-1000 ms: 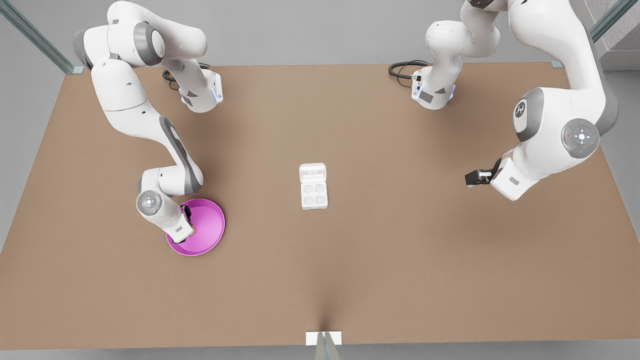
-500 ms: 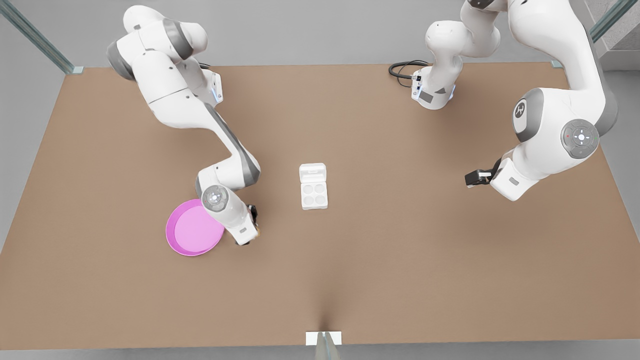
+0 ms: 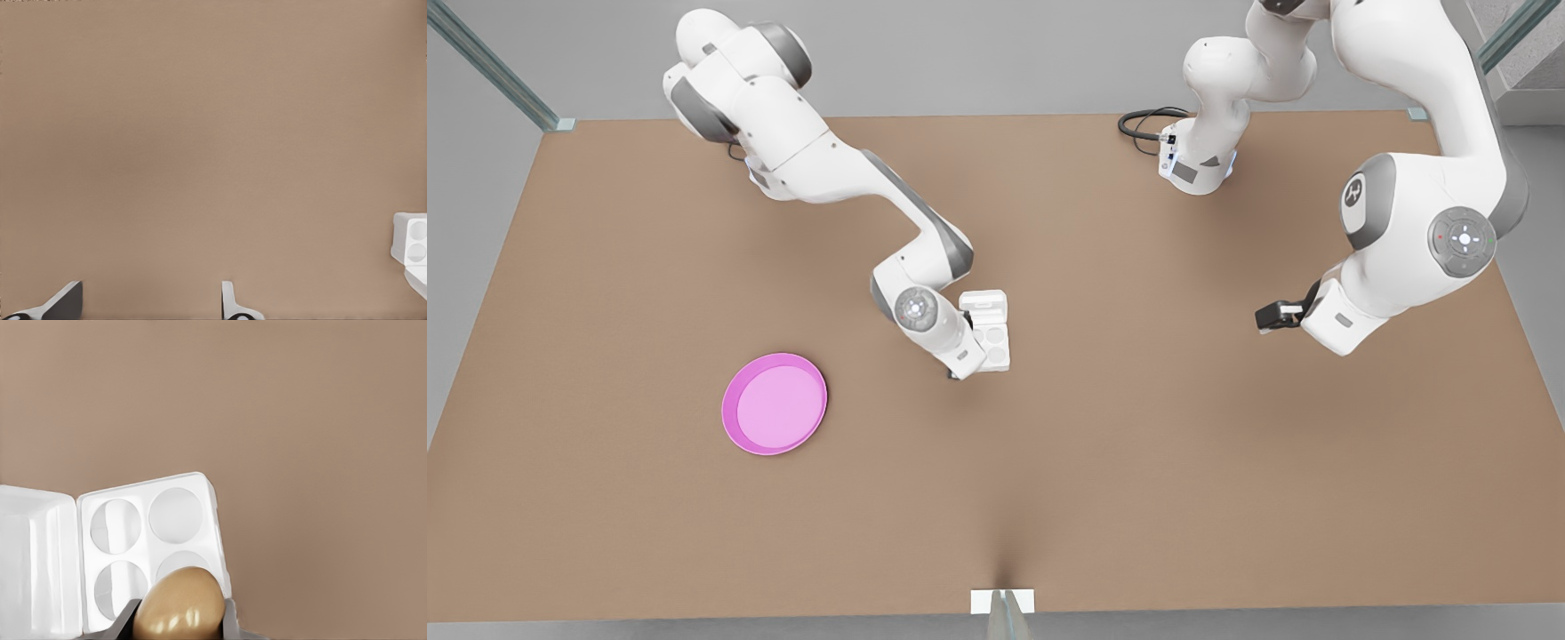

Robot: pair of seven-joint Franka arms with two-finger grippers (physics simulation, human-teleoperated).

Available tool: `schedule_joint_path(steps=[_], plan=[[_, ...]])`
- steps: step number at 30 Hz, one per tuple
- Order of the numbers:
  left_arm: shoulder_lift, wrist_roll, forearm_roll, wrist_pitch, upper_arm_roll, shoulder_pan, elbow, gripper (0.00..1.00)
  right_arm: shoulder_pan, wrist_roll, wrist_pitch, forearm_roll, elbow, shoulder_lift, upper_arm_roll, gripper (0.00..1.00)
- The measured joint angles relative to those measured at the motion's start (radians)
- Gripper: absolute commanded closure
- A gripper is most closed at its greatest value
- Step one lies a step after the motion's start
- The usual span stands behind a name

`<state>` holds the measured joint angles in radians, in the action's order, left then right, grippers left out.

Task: Pack egg into the box and close the box lid

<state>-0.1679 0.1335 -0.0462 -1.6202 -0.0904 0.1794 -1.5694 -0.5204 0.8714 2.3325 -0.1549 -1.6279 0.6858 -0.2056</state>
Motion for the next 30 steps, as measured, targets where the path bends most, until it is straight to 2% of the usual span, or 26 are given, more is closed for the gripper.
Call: schedule_joint_path(steps=[10,11,18,19,20,21,22,25,27,29,30], plan=[[-0.001,0.001,0.0,-0.001,-0.002,0.0,-0.001,0.0,-0.023,-0.013,0.004,-0.012,0.031,0.029,-0.003,0.41],[-0.002,0.001,0.0,-0.002,-0.002,0.0,-0.001,0.0,-0.024,-0.014,0.005,-0.019,0.033,0.029,-0.002,0.0],[-0.003,0.003,0.0,-0.003,-0.003,0.0,-0.001,0.0,-0.021,-0.015,-0.006,-0.028,0.052,0.026,-0.002,0.0],[-0.008,0.01,0.0,0.002,0.001,-0.001,-0.001,0.08,-0.007,-0.03,-0.029,-0.056,0.052,-0.001,-0.001,0.0],[-0.025,0.019,0.0,0.011,0.003,0.016,0.0,0.46,0.06,-0.055,-0.119,-0.075,0.073,-0.043,0.0,0.0],[-0.037,0.02,0.0,0.042,0.003,0.048,-0.001,0.7,0.112,-0.102,-0.228,-0.075,0.097,-0.087,0.004,0.0],[-0.049,0.014,0.0,0.052,0.004,0.075,-0.004,0.79,0.166,-0.177,-0.287,-0.07,0.099,-0.134,0.013,0.0],[-0.127,0.017,-0.007,0.02,0.006,0.225,-0.006,0.79,0.224,-0.417,-0.413,-0.018,0.087,-0.263,0.17,0.0],[-0.059,0.039,-0.011,-0.138,0.005,0.309,-0.212,0.79,0.349,-0.682,-0.474,0.048,0.011,-0.4,0.168,0.0],[-0.029,0.075,-0.013,-0.154,0.005,0.352,-0.279,0.79,0.438,-0.898,-0.532,0.129,-0.009,-0.489,0.168,0.0],[0.04,0.077,-0.013,-0.307,0.005,0.355,-0.441,0.79,0.459,-1.001,-0.578,0.228,0.04,-0.479,0.173,0.0]])
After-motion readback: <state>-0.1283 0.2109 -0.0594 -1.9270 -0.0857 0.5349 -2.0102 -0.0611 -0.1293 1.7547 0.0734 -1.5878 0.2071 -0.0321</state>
